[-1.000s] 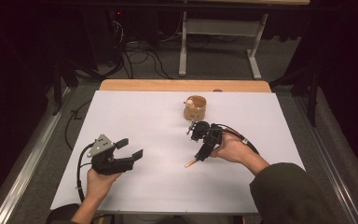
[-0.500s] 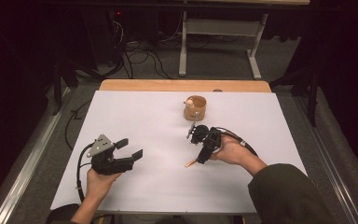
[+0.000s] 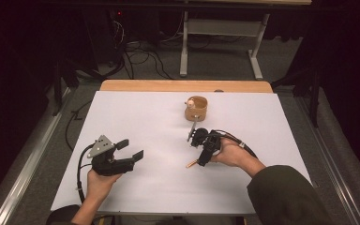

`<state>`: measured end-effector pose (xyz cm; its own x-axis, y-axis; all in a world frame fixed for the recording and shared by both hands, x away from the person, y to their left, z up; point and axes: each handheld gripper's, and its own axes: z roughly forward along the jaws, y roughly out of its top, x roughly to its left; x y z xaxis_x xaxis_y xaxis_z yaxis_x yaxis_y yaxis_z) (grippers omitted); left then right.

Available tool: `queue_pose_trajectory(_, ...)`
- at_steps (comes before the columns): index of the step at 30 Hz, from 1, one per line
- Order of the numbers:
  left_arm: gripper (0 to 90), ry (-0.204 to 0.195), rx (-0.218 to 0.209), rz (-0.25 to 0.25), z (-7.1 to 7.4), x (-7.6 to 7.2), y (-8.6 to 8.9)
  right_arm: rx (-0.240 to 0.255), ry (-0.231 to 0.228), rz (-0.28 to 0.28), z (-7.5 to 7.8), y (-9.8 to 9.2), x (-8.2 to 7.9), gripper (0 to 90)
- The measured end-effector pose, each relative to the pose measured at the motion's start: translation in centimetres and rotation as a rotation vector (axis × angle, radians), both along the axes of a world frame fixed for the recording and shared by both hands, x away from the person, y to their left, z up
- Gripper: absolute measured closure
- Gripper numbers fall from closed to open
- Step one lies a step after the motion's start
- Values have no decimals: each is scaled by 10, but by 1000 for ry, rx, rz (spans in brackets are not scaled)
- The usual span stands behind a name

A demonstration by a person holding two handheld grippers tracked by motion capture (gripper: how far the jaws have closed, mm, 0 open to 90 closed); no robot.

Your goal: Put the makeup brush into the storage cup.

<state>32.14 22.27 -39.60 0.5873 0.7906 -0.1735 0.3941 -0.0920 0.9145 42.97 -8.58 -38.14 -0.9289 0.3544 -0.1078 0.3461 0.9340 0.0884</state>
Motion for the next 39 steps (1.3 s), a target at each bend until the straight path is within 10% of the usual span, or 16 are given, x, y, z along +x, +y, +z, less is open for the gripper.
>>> queue_pose_trajectory(39, 244, 3, -2, 0, 0, 0, 0, -34, 30, 19, -15, 8, 4, 395)
